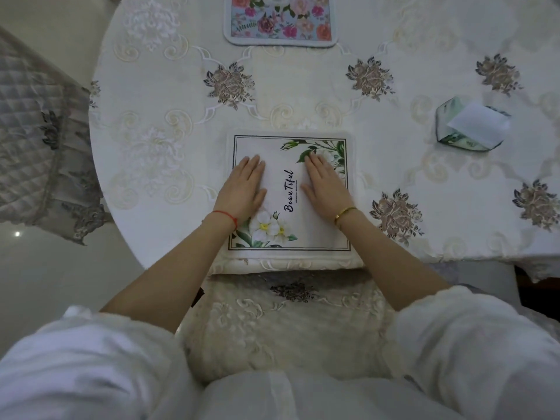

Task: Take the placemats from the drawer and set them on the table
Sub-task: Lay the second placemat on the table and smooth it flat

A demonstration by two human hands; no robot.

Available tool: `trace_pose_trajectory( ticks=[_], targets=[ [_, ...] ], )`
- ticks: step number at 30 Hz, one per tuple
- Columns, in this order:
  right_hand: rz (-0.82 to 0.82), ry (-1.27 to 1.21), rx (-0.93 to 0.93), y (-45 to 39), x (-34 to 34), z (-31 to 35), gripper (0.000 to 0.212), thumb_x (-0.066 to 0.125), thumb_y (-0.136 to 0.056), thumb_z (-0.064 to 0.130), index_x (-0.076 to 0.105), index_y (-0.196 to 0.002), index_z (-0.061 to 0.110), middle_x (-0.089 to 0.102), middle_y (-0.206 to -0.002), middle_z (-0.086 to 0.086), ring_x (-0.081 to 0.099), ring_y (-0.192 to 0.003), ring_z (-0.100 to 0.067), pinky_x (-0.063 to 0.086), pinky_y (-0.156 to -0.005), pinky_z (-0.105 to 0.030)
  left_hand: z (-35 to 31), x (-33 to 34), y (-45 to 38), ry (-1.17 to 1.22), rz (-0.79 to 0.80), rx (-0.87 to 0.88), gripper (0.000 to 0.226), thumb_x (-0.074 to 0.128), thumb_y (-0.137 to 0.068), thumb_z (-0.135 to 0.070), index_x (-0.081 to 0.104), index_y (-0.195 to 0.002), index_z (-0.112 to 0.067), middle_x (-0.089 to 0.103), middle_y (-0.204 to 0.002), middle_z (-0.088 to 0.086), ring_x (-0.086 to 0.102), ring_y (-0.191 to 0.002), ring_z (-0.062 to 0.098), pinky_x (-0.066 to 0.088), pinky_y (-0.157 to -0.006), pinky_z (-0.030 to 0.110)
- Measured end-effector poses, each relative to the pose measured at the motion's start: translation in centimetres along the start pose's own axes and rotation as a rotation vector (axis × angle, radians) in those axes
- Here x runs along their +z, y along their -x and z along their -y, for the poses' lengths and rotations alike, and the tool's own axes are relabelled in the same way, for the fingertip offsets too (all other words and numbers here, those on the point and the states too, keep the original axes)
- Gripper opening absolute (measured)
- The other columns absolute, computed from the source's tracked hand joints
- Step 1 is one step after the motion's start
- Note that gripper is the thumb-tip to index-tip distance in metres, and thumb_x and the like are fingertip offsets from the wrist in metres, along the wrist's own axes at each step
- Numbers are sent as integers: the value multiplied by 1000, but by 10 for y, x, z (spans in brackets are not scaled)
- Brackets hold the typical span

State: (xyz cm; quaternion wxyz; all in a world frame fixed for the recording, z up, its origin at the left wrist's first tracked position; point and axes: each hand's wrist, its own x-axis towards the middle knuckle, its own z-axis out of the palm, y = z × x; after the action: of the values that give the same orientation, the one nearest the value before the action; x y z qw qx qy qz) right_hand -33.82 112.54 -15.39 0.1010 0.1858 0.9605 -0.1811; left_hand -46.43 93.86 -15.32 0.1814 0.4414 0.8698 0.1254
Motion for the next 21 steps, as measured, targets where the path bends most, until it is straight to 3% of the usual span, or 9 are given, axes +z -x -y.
trace_pose_trajectory(
  ticks=[11, 16, 21],
  targets=[
    [9, -10, -100, -54, -6, 1, 65, 36, -102, 39, 9, -153, 9, 6, -162, -5, 2, -149, -18, 5, -122, -35, 11, -4, -51, -31, -56, 30, 60, 37, -100, -36, 19, -152, -10, 16, -160, 9, 11, -149, 25, 8, -122, 36],
    [-70, -62, 30, -26, -9, -41, 65, 37, -101, 41, 10, -153, 11, 7, -162, -5, 3, -149, -17, 1, -122, -30, 25, -1, -38, 6, -115, -76, 62, 36, -101, -37, 17, -152, -8, 16, -160, 8, 12, -148, 24, 10, -122, 37],
    [-84, -48, 149, 9, -7, -58, 67, 34, -101, 41, 7, -152, 6, 6, -162, -8, 1, -149, -20, 3, -122, -34, 29, -1, -16, 12, -121, -112, 61, 37, -101, -32, 17, -151, -4, 16, -160, 12, 12, -148, 26, 8, -123, 35]
  ],
)
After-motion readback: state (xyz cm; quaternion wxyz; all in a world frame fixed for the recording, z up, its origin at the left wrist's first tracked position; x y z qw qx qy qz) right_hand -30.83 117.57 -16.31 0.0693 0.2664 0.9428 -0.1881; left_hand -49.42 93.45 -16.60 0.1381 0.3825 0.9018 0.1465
